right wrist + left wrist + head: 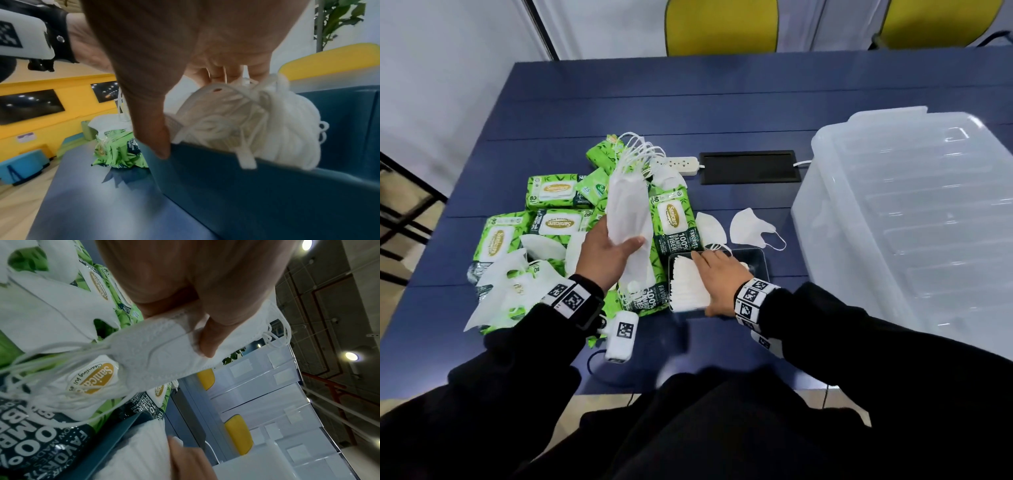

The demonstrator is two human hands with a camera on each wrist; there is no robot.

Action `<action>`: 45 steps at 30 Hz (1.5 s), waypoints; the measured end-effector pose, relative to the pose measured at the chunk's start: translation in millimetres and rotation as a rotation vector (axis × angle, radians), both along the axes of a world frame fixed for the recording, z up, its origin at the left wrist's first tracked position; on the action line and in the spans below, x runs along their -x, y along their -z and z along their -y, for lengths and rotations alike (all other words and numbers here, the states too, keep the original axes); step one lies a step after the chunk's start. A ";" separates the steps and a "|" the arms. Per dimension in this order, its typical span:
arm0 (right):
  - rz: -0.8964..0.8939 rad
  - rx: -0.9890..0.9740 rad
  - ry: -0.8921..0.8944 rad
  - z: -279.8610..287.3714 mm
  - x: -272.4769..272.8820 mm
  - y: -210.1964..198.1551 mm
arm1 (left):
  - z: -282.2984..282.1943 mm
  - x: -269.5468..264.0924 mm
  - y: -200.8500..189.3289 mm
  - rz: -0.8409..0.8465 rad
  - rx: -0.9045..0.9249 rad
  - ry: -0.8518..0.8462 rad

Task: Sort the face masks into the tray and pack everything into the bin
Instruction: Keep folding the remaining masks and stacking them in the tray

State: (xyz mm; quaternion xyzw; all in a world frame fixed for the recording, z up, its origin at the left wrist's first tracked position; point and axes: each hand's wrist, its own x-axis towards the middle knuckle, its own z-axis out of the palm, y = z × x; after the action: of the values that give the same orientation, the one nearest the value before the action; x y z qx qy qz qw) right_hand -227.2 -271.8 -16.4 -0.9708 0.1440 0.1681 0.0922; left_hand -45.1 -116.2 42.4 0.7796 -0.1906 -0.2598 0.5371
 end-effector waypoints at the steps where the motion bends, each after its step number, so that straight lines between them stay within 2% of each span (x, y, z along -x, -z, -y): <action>1: -0.022 0.023 -0.001 -1.2 0.6 -1.6 | 3.6 0.5 -1.1 -0.013 0.018 0.008; 7: -0.126 -0.010 0.090 1.5 8.8 -4.0 | 32.9 4.5 -10.4 -0.137 0.154 0.054; 11: -0.100 0.049 0.084 7.8 15.8 -6.7 | 52.1 2.0 -10.5 -0.293 0.101 0.120; 17: -0.151 0.113 0.089 8.3 17.4 -7.8 | 76.1 -0.8 5.1 -0.329 -0.017 0.131; 19: -0.166 0.097 0.100 8.1 16.9 -9.6 | 85.2 -5.0 8.4 -0.131 -0.121 0.222; 22: -0.171 0.078 0.103 7.8 16.5 -12.2 | 96.6 -2.8 5.3 0.406 -0.406 0.551; 23: -0.169 0.068 0.102 7.7 17.0 -12.7 | 100.5 -0.1 6.2 0.518 -0.446 0.644; 25: -0.160 0.040 0.102 8.0 17.8 -13.5 | 108.3 8.4 7.2 0.572 -0.461 0.809; 29: -0.144 0.010 0.096 11.0 19.4 -10.5 | 120.0 21.9 18.6 0.518 -0.431 1.000; 31: -0.127 0.013 0.091 12.2 21.2 -8.0 | 124.2 25.9 22.4 0.491 -0.409 0.998; 38: -0.097 0.032 0.055 15.5 25.3 -4.2 | 122.8 7.2 49.0 0.331 -0.380 0.836; 45: -0.029 -0.002 0.062 15.8 32.4 0.7 | 113.6 29.7 60.3 0.454 -0.236 0.697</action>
State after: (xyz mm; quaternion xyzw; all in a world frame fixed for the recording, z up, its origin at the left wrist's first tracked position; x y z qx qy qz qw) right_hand -259.7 -287.5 -17.1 -0.9633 0.1754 0.1791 0.0963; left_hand -74.8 -229.8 -17.9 0.7620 -0.5249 -0.2674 0.2689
